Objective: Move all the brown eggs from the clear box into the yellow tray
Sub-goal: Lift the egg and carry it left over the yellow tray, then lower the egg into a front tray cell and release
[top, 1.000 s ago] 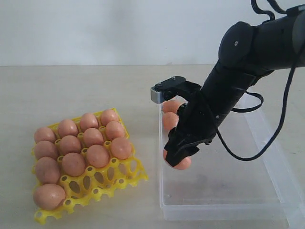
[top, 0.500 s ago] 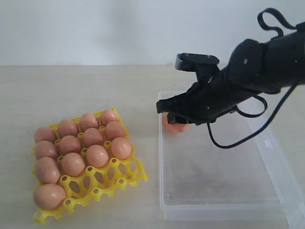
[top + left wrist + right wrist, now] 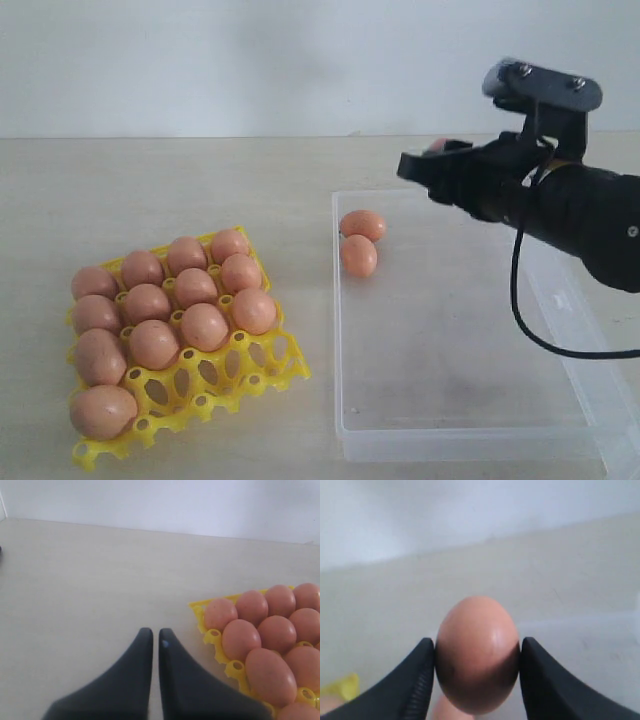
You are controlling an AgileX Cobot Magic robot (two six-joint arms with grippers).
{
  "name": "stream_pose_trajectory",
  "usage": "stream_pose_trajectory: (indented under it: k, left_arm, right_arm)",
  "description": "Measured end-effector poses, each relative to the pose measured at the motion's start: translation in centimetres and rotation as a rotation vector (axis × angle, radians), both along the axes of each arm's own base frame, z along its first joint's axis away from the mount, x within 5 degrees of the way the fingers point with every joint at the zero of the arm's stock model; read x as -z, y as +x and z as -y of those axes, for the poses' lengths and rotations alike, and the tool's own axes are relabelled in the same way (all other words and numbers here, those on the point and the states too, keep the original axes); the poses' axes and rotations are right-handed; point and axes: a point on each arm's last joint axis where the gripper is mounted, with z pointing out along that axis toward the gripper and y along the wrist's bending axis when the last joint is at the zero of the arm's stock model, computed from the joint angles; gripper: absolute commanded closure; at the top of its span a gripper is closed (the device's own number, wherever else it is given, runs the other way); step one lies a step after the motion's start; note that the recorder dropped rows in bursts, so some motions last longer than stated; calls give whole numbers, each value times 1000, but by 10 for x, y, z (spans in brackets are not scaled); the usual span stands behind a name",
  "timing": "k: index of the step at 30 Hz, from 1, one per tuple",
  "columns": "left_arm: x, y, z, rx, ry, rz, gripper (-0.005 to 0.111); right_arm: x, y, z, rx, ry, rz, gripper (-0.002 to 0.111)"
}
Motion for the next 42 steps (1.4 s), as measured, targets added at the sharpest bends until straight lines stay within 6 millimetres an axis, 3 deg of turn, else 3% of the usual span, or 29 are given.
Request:
stream_pose_trajectory:
  k: [6, 10, 17, 22, 24, 27, 28, 31, 34, 37, 42]
  left_arm:
    - [0, 0, 0, 0, 0, 0, 103]
    - [0, 0, 0, 0, 0, 0, 103]
    - [0, 0, 0, 0, 0, 0, 103]
    - [0, 0, 0, 0, 0, 0, 103]
    - [0, 0, 0, 0, 0, 0, 103]
    - [0, 0, 0, 0, 0, 0, 103]
    - [0, 0, 0, 0, 0, 0, 103]
    - [0, 0, 0, 0, 2, 0, 103]
    - [0, 0, 0, 0, 2, 0, 103]
    - [0, 0, 0, 0, 2, 0, 103]
    - [0, 0, 0, 0, 2, 0, 103]
  right_arm:
    - [-37, 2, -14, -114, 344, 337, 109]
    - [-50, -3, -26, -269, 486, 447, 109]
    - [-64, -14, -61, -660, 423, 448, 109]
    - [-68, -30, -103, -855, 317, 392, 109]
    - [-66, -43, -132, -927, 216, 355, 109]
    - [-38, -53, -172, -1024, 142, 266, 109]
    - [-31, -51, -176, -1028, 142, 241, 109]
    - [18, -43, -188, -1021, 213, 58, 109]
    - [49, -44, -194, -1064, 262, -35, 109]
    - [62, -46, -195, -1092, 276, -85, 109]
    - [65, -50, -196, -1136, 252, -98, 109]
